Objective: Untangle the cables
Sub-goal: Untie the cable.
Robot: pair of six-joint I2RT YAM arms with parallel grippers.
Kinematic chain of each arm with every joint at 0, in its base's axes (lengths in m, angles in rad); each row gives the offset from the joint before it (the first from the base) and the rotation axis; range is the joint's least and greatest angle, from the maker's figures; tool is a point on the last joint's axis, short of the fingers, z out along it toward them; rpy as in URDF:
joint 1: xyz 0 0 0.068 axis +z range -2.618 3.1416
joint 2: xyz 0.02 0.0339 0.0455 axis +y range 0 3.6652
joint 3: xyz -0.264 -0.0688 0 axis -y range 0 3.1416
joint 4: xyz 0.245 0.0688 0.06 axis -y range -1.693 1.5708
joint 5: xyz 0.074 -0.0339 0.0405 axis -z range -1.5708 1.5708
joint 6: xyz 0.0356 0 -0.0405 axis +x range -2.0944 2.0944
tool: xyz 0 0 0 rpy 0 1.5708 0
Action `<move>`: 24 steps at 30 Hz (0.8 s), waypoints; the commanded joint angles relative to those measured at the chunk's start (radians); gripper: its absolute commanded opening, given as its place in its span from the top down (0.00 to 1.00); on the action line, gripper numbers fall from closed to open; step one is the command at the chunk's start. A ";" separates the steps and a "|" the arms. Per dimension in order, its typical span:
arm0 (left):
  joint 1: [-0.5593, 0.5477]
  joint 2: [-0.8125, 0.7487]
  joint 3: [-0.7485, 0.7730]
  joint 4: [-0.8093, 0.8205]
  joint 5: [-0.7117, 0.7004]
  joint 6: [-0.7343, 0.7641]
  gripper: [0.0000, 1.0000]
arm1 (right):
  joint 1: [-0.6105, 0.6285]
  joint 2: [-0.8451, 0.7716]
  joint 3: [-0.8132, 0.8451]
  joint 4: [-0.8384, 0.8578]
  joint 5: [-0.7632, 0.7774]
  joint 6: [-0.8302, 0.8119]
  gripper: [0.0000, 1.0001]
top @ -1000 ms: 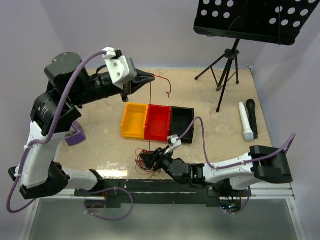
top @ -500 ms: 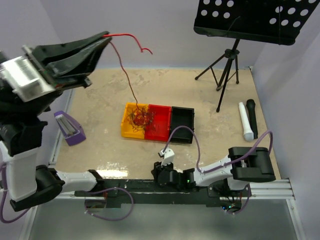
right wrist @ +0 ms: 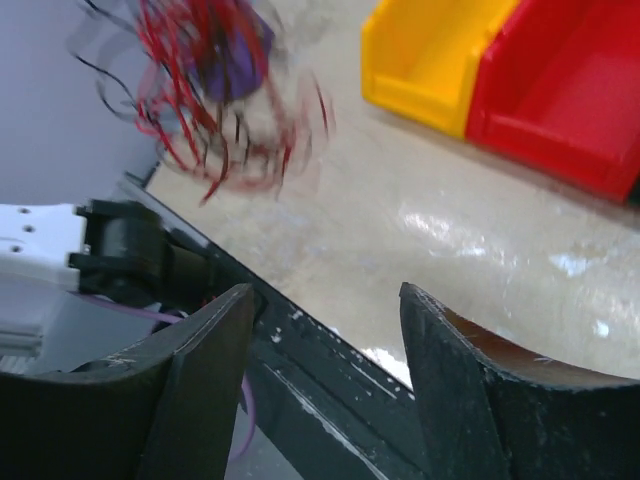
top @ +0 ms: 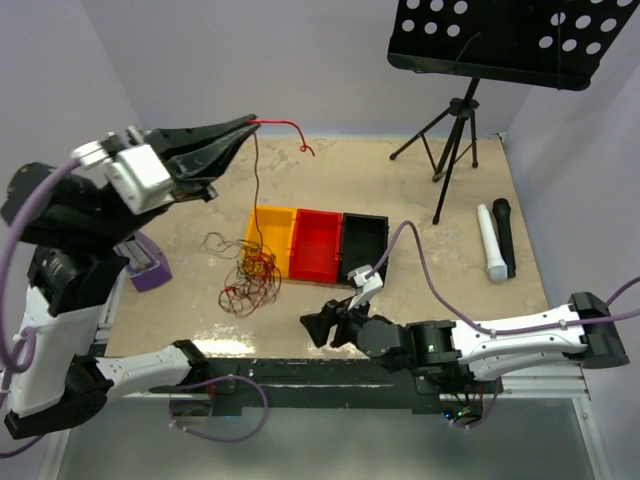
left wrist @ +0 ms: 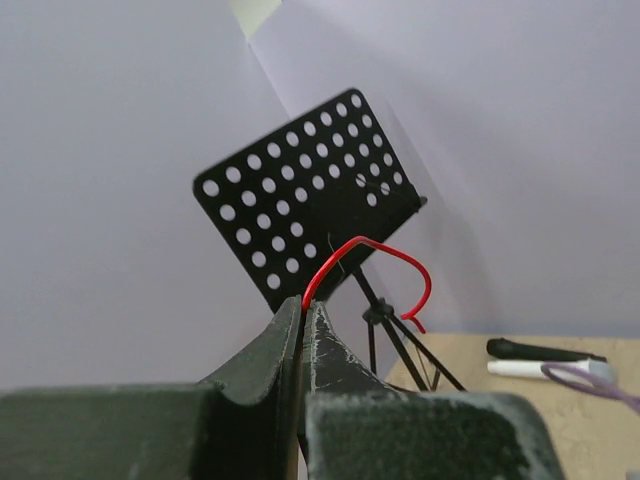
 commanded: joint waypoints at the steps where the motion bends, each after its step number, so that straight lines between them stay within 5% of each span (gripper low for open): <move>1: 0.004 -0.012 -0.053 0.018 -0.009 0.012 1.00 | 0.005 -0.075 0.059 0.017 0.023 -0.216 0.33; 24: 0.003 0.013 -0.087 -0.125 0.221 -0.058 1.00 | 0.014 -0.012 0.242 0.248 0.290 -0.698 0.22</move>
